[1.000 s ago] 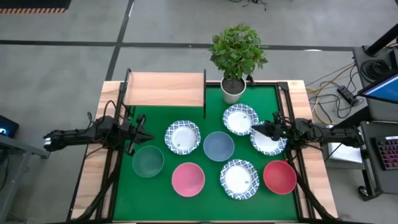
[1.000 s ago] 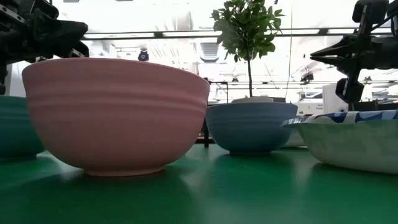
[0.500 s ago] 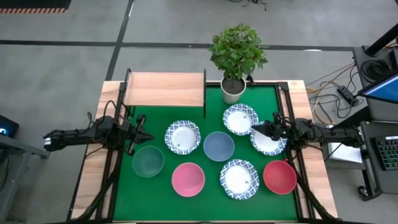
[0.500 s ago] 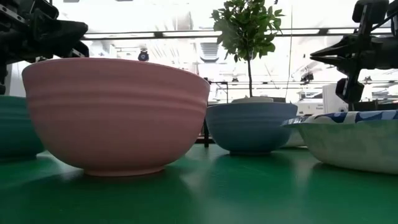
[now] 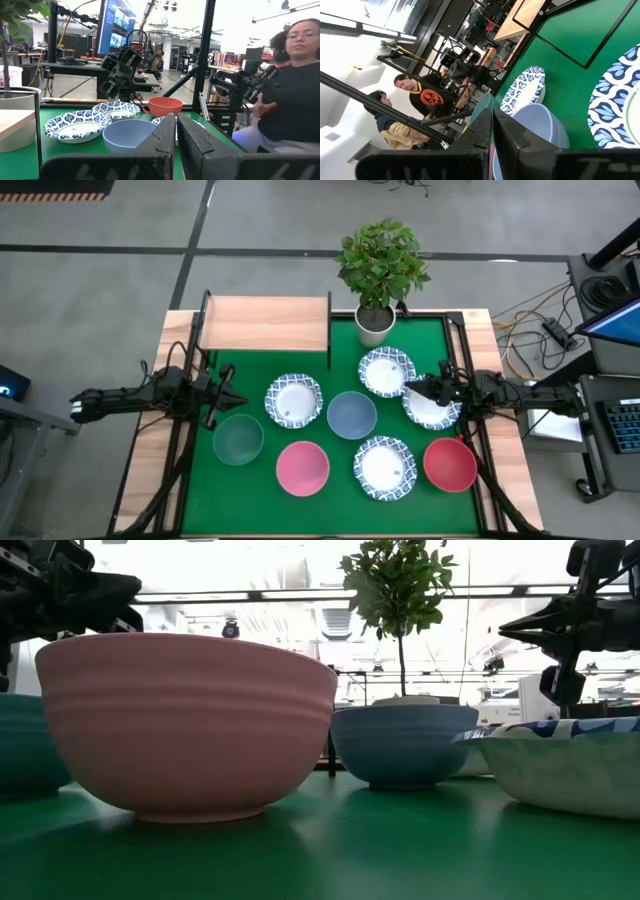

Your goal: Place and stack bowls onto a shelf

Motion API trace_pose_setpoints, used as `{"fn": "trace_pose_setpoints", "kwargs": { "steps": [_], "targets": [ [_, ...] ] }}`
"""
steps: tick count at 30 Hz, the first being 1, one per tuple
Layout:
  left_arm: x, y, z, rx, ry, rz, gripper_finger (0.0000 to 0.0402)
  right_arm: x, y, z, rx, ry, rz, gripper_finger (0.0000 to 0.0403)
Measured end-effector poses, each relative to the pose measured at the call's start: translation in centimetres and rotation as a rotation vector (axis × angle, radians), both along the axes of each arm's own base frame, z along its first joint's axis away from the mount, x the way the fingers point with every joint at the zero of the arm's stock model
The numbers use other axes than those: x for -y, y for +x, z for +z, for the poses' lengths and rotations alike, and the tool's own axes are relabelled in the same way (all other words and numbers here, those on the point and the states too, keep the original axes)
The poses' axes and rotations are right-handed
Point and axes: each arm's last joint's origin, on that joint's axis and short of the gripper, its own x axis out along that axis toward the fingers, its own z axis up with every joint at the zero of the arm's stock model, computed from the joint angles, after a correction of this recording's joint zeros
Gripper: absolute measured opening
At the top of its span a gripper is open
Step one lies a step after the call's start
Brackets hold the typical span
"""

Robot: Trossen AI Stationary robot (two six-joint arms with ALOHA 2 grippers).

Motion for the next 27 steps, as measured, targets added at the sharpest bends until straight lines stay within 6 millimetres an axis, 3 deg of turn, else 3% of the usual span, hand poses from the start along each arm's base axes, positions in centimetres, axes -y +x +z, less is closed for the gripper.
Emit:
{"fn": "trace_pose_setpoints", "kwargs": {
  "steps": [3, 10, 18, 24, 27],
  "targets": [
    [0.00, 0.00, 0.00, 0.000, 0.000, 0.000, 0.0000, 0.00, 0.00, 0.00, 0.000, 0.001, -0.002, 0.0009],
    [0.00, 0.00, 0.00, 0.000, 0.000, 0.000, 0.0000, 0.65, -0.14, 0.25, 0.036, 0.049, -0.228, 0.0009],
    [0.00, 0.00, 0.00, 0.000, 0.001, 0.000, 0.0000, 0.66, -0.14, 0.25, 0.033, 0.032, -0.235, 0.0009],
    [-0.03, -0.03, 0.21, 0.042, 0.100, 0.028, 0.0000, 0.67, -0.14, 0.25, 0.032, 0.032, -0.236, 0.0009],
    [-0.01, -0.19, 0.95, 0.091, -0.040, 0.001, 0.0000, 0.67, -0.14, 0.25, 0.032, 0.032, -0.236, 0.0009]
  ]
}}
